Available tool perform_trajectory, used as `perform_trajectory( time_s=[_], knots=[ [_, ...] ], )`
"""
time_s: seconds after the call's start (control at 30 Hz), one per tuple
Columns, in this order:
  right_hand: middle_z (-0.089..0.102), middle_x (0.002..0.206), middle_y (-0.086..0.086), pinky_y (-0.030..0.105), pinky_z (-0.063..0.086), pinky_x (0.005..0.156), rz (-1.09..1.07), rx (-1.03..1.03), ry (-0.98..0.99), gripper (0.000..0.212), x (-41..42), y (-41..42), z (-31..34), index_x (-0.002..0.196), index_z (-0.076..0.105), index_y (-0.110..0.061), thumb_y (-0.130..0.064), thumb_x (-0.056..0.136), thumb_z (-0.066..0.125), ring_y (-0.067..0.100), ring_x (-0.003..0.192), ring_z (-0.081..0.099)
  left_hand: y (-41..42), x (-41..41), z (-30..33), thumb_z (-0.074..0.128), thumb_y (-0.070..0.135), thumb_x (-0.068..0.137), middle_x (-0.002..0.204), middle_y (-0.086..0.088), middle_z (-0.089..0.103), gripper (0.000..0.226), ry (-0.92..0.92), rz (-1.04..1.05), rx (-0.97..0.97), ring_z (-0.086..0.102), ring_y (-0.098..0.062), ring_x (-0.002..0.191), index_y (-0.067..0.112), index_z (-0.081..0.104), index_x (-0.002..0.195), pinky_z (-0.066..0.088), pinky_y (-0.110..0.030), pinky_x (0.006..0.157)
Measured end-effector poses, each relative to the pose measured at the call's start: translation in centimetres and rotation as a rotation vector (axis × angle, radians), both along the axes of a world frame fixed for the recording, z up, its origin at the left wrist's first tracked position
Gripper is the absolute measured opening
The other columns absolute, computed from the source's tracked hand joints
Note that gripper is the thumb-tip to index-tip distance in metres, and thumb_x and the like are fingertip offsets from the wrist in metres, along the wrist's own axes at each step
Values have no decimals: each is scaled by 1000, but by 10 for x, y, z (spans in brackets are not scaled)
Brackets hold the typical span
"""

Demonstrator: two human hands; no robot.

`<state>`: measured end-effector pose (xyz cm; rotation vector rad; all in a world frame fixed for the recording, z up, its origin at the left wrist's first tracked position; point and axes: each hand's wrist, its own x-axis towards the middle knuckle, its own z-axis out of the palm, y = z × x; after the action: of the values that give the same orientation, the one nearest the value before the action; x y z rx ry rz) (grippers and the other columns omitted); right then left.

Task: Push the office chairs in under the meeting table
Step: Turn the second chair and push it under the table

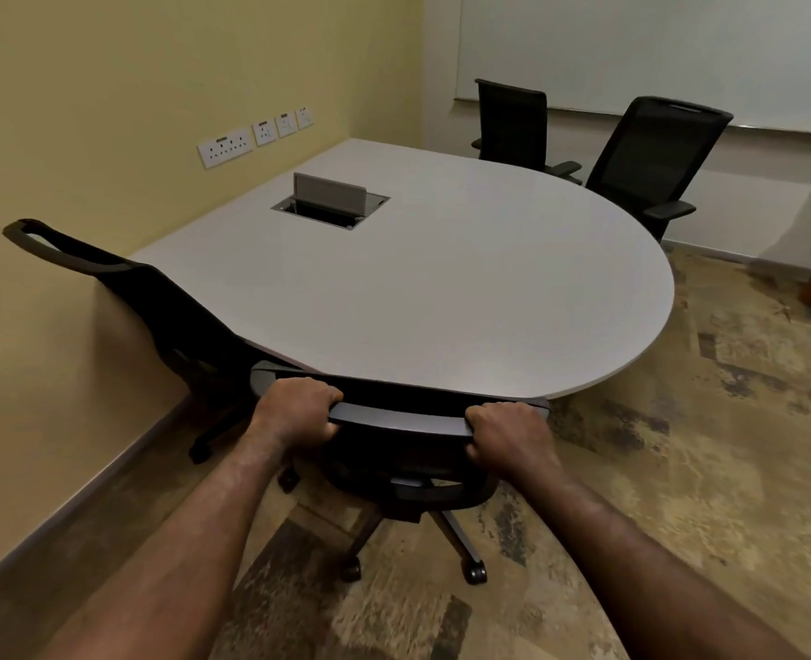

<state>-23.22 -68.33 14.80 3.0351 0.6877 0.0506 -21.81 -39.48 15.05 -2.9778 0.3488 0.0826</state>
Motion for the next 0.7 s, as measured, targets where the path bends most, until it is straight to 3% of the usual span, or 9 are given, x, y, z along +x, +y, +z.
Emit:
perform_trajectory(
  time_s=[0.7],
  knots=[
    [69,89,3,33,41,63,-61,-49,-19,11,88,-21,-6,84,58,-20,-30,79,56,28,86,65,-22,76,-4,57,38,78,91,1,68,19,-86,-79,-53,64,-26,90,23,62,89,45,-35,68]
  ],
)
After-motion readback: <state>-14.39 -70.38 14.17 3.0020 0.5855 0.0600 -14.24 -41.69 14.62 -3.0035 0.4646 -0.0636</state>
